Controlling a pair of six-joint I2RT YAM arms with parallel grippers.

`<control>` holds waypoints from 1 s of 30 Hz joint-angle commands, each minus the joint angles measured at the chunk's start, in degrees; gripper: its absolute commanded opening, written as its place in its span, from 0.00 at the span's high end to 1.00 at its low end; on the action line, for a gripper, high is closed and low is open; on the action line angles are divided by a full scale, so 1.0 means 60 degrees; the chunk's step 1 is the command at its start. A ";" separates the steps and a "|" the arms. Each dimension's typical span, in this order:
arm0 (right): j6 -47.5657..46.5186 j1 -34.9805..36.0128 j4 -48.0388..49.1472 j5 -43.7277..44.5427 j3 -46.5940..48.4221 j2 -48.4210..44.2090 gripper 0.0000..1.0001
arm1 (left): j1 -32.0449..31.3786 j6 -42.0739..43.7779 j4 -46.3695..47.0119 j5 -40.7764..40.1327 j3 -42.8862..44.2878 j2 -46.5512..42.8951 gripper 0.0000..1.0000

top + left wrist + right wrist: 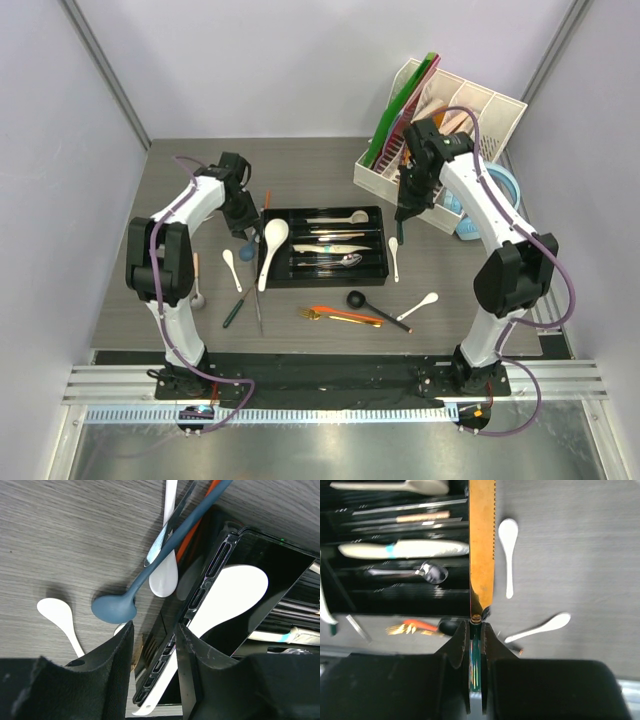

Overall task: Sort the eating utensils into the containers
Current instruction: Place the knife in the storage box.

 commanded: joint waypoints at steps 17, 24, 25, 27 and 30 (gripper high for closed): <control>0.5594 0.0178 -0.2167 -0.3693 0.2991 0.0997 0.99 | 0.0892 -0.0546 0.1390 0.0847 -0.1604 -0.1297 0.61; 0.7969 0.0178 -0.1829 -0.4251 0.0926 -0.0292 0.99 | 0.0995 -0.0633 0.1434 0.0817 -0.1736 -0.1590 0.61; 0.8291 0.0178 -0.1785 -0.4296 0.0749 -0.0409 0.99 | 0.0981 -0.0663 0.1463 0.0861 -0.1751 -0.1576 0.61; 0.9183 0.0178 -0.1683 -0.4340 0.0528 -0.0731 0.99 | 0.0995 -0.0722 0.1536 0.0905 -0.1809 -0.1619 0.61; 0.9656 0.0192 -0.1857 -0.4224 0.0847 -0.0602 0.99 | 0.0995 -0.0722 0.1551 0.0833 -0.1868 -0.1722 0.61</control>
